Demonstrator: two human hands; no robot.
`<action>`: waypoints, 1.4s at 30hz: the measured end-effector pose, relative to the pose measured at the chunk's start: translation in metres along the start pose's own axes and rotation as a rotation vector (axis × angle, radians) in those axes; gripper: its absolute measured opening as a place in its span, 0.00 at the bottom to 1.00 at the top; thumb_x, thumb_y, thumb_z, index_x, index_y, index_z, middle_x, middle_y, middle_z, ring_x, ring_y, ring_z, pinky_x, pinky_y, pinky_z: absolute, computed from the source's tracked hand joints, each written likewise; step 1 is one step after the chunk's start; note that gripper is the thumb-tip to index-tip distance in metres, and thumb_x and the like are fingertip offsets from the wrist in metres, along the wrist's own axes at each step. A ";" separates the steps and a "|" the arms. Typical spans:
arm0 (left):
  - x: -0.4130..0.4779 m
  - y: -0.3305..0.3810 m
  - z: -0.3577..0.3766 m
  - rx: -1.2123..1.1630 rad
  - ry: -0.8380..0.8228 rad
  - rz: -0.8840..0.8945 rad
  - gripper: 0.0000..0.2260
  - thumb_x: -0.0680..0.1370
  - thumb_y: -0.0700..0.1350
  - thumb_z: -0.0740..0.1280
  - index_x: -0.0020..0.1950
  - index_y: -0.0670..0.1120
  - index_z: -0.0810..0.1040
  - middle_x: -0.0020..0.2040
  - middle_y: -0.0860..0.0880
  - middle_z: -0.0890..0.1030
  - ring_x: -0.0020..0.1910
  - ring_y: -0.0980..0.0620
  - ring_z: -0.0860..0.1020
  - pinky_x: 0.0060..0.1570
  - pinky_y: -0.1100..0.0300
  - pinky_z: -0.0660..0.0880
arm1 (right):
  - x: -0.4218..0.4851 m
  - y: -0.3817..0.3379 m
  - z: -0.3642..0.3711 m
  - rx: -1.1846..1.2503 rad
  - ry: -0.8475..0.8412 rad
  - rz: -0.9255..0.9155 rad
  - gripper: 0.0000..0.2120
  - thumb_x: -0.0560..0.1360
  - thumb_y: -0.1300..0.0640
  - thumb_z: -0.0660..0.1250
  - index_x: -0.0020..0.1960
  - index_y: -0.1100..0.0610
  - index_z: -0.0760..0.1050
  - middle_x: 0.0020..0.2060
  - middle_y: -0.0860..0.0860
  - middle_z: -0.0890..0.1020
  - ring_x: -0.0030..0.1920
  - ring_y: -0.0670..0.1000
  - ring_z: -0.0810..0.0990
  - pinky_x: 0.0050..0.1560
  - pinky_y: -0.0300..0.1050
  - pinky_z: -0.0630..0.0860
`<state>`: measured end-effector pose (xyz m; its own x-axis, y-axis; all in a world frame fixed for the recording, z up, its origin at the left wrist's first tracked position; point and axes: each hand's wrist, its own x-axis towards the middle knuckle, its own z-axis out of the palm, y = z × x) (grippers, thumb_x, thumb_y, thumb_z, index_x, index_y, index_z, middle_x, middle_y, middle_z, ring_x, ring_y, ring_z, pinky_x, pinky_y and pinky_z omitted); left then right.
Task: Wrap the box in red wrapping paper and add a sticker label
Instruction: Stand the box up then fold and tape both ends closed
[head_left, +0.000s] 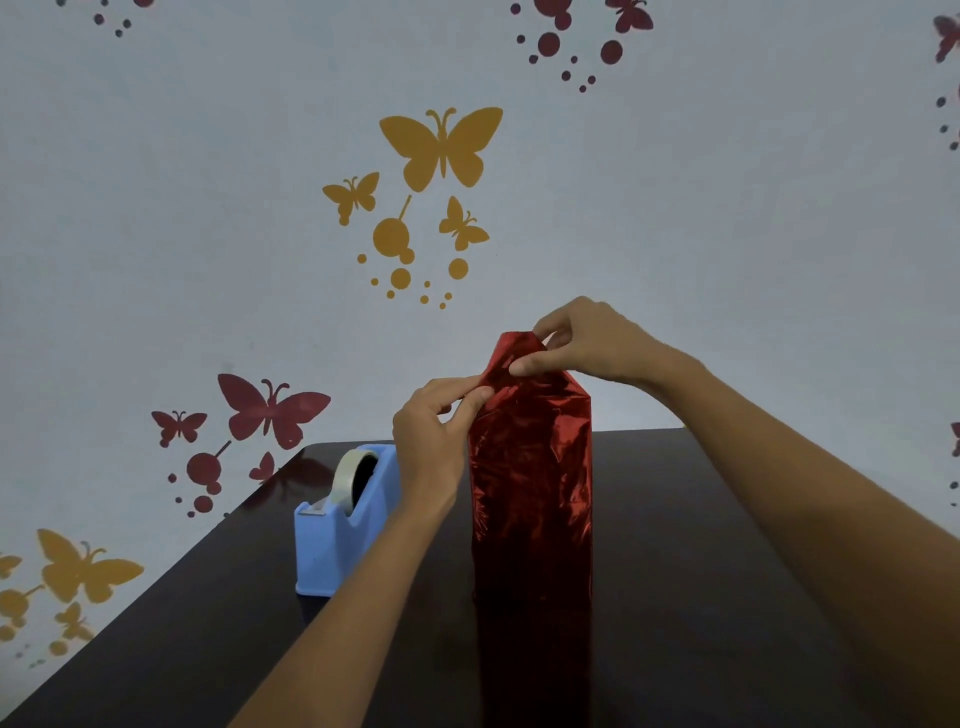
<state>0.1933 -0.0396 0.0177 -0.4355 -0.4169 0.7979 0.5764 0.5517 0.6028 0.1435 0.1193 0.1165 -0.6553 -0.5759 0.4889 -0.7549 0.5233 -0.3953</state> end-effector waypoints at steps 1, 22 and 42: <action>0.000 0.000 0.001 0.003 -0.003 -0.003 0.05 0.73 0.43 0.72 0.48 0.50 0.84 0.43 0.60 0.81 0.49 0.56 0.80 0.52 0.56 0.76 | 0.001 0.001 0.004 0.036 -0.002 -0.039 0.13 0.65 0.42 0.74 0.41 0.51 0.83 0.38 0.50 0.84 0.44 0.51 0.82 0.54 0.57 0.77; 0.033 0.010 -0.021 0.076 -0.418 -0.097 0.02 0.71 0.46 0.73 0.42 0.49 0.85 0.42 0.54 0.84 0.43 0.57 0.81 0.49 0.60 0.76 | 0.015 0.013 0.005 0.262 0.010 -0.249 0.09 0.66 0.57 0.77 0.41 0.58 0.78 0.42 0.49 0.84 0.49 0.43 0.80 0.59 0.36 0.67; 0.029 0.003 -0.019 -0.025 -0.364 -0.086 0.04 0.71 0.46 0.73 0.44 0.49 0.85 0.42 0.53 0.84 0.43 0.60 0.81 0.43 0.71 0.73 | 0.016 0.022 0.005 0.435 -0.185 -0.140 0.06 0.73 0.62 0.70 0.45 0.65 0.80 0.36 0.54 0.84 0.37 0.49 0.83 0.42 0.33 0.75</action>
<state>0.1953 -0.0641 0.0429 -0.6977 -0.1737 0.6950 0.5423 0.5060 0.6708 0.1166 0.1183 0.1121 -0.5107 -0.7448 0.4296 -0.7519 0.1446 -0.6432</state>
